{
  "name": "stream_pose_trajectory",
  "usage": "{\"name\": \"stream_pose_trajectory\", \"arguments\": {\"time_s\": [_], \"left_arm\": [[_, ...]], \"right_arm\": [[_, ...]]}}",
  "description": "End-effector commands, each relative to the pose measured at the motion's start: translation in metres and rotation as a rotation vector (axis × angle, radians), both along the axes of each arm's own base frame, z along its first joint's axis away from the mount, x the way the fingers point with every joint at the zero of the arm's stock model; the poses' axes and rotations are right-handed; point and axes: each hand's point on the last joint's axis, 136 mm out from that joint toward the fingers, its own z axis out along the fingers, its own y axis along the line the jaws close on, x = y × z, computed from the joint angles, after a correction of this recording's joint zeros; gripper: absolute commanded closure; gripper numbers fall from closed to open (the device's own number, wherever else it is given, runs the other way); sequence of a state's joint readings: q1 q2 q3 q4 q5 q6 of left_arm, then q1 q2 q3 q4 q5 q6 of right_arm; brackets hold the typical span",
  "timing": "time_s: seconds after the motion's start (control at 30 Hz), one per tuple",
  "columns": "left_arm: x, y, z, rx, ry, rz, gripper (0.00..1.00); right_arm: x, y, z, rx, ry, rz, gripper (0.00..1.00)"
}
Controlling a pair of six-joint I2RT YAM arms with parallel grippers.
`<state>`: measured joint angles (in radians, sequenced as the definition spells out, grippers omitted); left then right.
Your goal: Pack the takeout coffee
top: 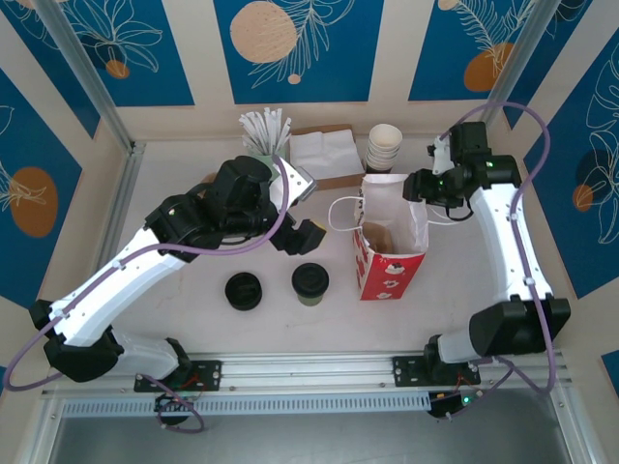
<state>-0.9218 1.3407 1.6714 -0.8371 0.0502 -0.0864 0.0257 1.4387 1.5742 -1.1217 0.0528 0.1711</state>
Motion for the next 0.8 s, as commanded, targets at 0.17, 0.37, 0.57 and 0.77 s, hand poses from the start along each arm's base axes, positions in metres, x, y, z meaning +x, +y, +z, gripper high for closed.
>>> {"name": "stream_pose_trajectory", "arguments": {"time_s": [0.17,0.37,0.57,0.77], "left_arm": [[0.003,0.007,0.008,-0.048,-0.02,0.036,0.11],[0.03,0.022,-0.002,0.02,-0.127,0.143,0.09],[0.086,0.053,0.0,-0.03,-0.292,0.387,0.03],[0.114,0.08,-0.012,-0.117,-0.306,0.603,0.01]], "right_arm": [[0.017,0.01,-0.019,0.037,0.054,0.044,0.67],[0.01,0.026,-0.004,0.125,-0.03,0.047,0.94],[-0.001,0.034,0.024,0.202,-0.176,0.0,1.0],[-0.019,0.032,0.044,0.221,-0.273,-0.04,1.0]]}}
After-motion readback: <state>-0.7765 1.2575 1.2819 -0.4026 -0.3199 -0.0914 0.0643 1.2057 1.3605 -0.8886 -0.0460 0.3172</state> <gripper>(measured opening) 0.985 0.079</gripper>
